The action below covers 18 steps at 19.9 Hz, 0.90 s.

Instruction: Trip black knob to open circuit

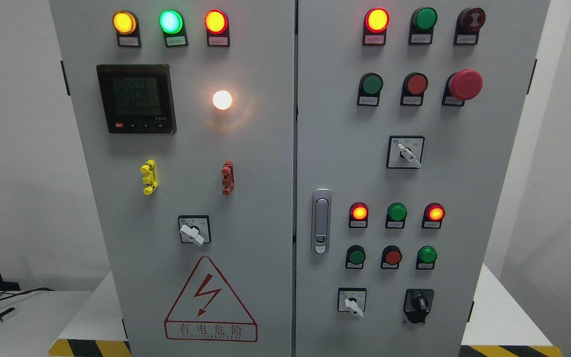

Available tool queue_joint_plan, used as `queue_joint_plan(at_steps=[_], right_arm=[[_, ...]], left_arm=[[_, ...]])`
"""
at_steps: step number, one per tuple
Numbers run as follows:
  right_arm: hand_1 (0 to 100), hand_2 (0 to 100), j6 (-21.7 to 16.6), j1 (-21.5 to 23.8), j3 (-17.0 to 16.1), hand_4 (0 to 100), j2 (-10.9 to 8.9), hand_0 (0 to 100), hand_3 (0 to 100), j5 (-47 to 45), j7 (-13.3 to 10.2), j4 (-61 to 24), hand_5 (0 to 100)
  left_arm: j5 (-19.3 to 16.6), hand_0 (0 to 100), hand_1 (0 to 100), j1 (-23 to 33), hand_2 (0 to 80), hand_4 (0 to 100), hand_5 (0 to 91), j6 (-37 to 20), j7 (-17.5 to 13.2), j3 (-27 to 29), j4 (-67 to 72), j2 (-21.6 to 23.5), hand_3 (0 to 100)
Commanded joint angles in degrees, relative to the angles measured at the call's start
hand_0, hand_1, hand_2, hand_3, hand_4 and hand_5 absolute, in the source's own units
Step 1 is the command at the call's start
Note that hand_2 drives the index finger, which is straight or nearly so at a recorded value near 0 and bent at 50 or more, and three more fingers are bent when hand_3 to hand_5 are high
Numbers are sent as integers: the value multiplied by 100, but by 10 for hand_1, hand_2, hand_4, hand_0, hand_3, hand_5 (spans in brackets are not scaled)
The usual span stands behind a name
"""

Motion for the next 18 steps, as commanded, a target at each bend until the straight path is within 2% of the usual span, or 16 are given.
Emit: queue_joint_plan(at_steps=[1,10,18], right_arm=[[301,168,-2,0,79,336,5,118,386,0,-6,0,308],[301,169,-19,35,88,337,31,119,387,-9,-6,-53,308],[306,177,15,807,114,352,22,118,400,395,-32,-1651,312]], left_arm=[[-176,120,389,0,0,0,0,-5,-4,0,0,3,0],[-176,120,389,0,0,0,0,-5,-4,0,0,3,0],[-176,120,389,0,0,0,0,-5,-4,0,0,3,0]])
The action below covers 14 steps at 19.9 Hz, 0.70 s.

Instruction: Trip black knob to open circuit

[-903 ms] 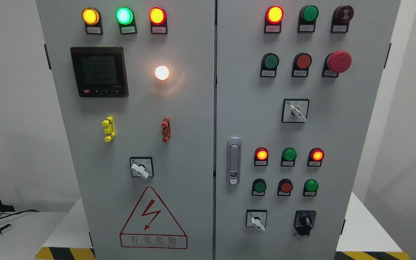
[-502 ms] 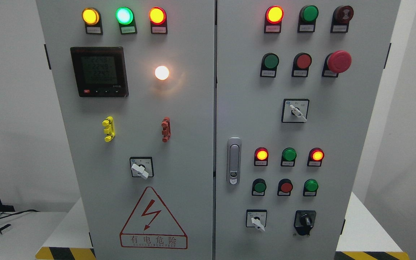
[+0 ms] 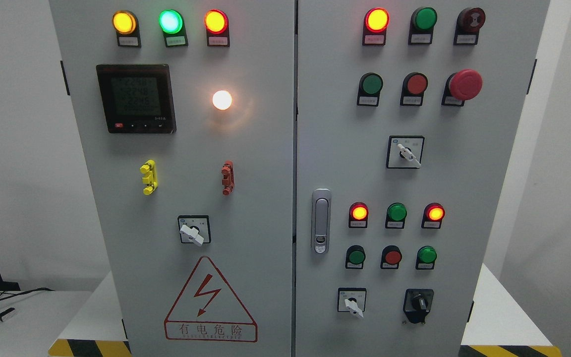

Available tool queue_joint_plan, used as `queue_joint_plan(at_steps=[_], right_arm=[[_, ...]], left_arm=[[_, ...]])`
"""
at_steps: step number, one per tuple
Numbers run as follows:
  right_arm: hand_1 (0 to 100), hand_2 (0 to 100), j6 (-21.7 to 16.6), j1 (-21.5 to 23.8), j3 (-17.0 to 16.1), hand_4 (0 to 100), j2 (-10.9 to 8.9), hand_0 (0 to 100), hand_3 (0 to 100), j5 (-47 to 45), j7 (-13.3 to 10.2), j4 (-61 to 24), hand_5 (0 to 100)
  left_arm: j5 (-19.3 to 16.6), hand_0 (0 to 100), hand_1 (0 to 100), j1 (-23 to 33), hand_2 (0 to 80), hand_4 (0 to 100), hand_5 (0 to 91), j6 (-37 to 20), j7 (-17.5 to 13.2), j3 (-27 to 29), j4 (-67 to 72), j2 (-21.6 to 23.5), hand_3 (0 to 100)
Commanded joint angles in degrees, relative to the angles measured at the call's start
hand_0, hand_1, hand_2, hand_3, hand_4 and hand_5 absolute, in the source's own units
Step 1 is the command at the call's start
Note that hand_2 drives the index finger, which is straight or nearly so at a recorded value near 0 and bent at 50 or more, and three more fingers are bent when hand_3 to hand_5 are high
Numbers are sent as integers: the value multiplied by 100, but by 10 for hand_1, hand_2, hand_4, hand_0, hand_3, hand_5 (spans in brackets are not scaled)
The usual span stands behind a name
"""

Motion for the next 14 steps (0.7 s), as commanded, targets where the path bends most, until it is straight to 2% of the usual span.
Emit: queue_joint_plan(at_steps=[1,11,14], right_arm=[[308,178,27,507,123,353,-5,118,400,247,-17,-1321,314],[324,193,9,1720,176,369,-66,115,413,300,9,-3561,328],[329,202,-96,2063,220,371,-242,115,418,291,1,-4221,332]], left_arm=[[-176,120,389,0,0,0,0,-5,-4,0,0,2,0],[-176,120,389,0,0,0,0,-5,-4,0,0,2,0],[-176,120,389,0,0,0,0,-5,-4,0,0,2,0]])
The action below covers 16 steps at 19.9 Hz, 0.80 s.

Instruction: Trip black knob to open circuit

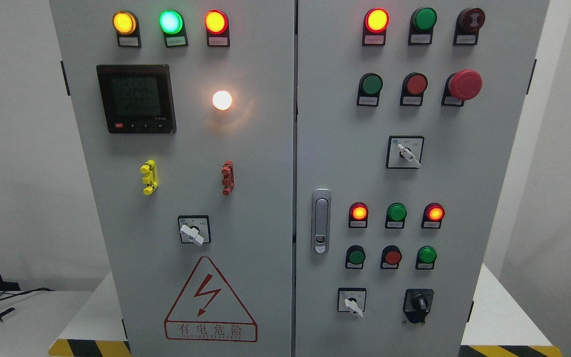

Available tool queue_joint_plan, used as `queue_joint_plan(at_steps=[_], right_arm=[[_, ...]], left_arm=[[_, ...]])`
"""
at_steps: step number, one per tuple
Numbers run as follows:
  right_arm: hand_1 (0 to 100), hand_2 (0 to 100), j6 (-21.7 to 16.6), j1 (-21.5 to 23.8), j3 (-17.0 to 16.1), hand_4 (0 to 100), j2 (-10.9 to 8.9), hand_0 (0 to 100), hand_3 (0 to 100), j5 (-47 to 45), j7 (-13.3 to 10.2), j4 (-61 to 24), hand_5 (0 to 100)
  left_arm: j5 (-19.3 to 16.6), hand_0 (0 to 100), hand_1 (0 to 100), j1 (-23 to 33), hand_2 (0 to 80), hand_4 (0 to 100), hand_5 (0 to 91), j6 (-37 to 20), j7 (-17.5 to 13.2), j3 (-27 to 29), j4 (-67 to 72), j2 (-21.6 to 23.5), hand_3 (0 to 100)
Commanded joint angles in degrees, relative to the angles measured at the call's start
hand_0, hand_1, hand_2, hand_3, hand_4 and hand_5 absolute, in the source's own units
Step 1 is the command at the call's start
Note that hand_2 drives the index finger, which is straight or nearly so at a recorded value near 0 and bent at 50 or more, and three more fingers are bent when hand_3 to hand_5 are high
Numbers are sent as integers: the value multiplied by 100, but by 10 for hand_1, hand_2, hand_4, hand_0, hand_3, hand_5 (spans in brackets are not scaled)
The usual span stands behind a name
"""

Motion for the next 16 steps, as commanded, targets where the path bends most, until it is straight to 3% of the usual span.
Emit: queue_joint_plan(at_steps=[1,7,11,16], right_arm=[[330,205,-132,796,314,376,-229,115,420,21,1,-2326,334],[359,229,-404,1535,342,401,-405,113,437,30,-25,-3881,344],[427,303,-553,2150,272,530,-458,120,552,39,-16,-5322,407],[474,353,-563,2336,-88,561,-449,143,600,48,-34,-6502,449]], left_arm=[[-176,120,389,0,0,0,0,-5,-5,0,0,2,0],[-176,120,389,0,0,0,0,-5,-5,0,0,-7,0],[-176,120,389,0,0,0,0,-5,-5,0,0,-7,0],[-176,120,389,0,0,0,0,-5,-5,0,0,2,0]])
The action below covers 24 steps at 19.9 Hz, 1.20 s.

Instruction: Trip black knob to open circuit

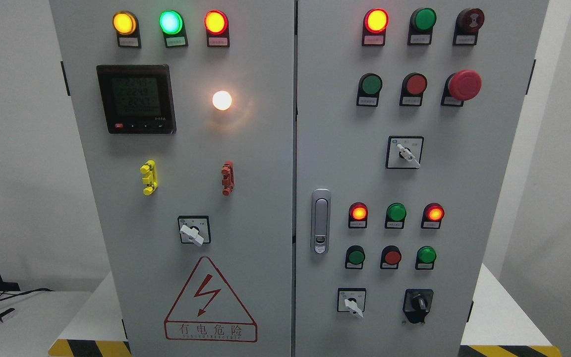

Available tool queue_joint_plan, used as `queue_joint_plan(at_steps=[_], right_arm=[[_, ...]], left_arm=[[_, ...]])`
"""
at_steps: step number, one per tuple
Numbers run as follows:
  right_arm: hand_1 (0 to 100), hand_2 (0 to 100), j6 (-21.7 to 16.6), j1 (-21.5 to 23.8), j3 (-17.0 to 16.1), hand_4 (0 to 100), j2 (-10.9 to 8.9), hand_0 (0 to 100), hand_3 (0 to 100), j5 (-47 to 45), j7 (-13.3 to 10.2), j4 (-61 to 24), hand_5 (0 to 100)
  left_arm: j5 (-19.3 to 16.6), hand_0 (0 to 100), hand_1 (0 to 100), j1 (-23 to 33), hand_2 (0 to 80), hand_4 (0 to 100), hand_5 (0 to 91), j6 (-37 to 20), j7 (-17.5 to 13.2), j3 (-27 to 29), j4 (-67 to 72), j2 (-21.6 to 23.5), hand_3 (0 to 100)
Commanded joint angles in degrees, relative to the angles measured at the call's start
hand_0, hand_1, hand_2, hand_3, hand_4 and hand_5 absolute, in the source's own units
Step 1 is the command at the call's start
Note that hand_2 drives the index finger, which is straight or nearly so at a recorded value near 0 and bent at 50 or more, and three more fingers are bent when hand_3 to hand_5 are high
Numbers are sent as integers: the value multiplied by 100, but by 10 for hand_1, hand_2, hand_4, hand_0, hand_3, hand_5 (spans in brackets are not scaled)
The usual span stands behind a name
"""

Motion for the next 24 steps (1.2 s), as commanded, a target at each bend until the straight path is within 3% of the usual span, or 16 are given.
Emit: queue_joint_plan(at_steps=[1,5,8,15,19,24], right_arm=[[481,370,-17,401,-293,571,-70,147,613,9,-13,-2859,458],[510,406,53,340,-504,602,-219,163,651,9,-5,-3316,479],[523,413,175,-2,-670,609,-237,181,664,96,-5,-3422,489],[532,419,1195,-1161,-820,613,-316,210,670,114,-22,-3422,499],[531,418,1915,-2110,-820,613,-316,221,670,114,-31,-3422,501],[530,417,2426,-2902,-820,613,-316,230,670,123,-31,-3370,506]], left_arm=[[-176,120,389,0,0,0,0,-5,-4,0,0,1,0],[-176,120,389,0,0,0,0,-5,-4,0,0,1,0],[-176,120,389,0,0,0,0,-5,-4,0,0,1,0],[-176,120,389,0,0,0,0,-5,-4,0,0,1,0],[-176,120,389,0,0,0,0,-5,-4,0,0,1,0],[-176,120,389,0,0,0,0,-5,-4,0,0,-7,0]])
